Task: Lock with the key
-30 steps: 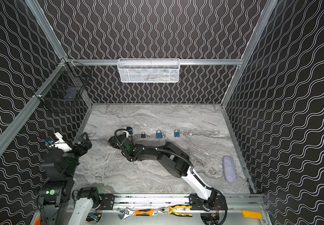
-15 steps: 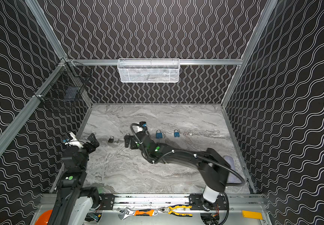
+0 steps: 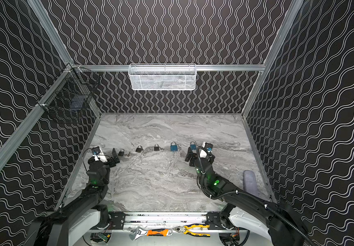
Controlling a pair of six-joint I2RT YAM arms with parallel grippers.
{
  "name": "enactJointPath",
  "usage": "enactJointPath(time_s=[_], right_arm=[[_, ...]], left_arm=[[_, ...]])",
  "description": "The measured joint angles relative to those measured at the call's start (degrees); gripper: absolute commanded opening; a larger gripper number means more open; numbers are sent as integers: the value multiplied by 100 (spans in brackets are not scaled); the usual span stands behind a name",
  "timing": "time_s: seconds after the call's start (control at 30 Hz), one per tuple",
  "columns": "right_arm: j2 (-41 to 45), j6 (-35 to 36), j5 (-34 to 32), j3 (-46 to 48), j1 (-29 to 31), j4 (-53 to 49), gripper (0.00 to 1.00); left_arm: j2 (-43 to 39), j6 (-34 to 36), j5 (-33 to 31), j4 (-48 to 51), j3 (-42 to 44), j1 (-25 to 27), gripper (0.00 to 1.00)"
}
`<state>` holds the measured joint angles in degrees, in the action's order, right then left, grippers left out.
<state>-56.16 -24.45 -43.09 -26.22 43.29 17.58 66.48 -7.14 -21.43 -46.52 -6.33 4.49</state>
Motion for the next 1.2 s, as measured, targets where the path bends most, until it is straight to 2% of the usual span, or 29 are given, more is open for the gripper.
enactJointPath(time_s=[0.17,0.37,0.53,0.7,1.03,1.2], right_arm=[[-87,396,-568,179,-542,94,100],[-205,1873,-271,1283,-1220,1412,100],[-382,2396,498,1532,-2459,2444,100],[-1279,2404,1469,1851,-3340,3445,100],[-2741,2505,3189,1668,-4441,4887,100],[-3185,2490,3654,1545,-4533,5180,100]], left_arm=[[715,306,190,-999,-57,55,99],[1504,599,396,-2059,22,118,99],[2319,737,400,-3034,118,120,99],[2907,776,457,-3661,68,114,99],[3217,894,566,-3947,-72,109,99],[3226,898,564,-3989,-129,109,99]])
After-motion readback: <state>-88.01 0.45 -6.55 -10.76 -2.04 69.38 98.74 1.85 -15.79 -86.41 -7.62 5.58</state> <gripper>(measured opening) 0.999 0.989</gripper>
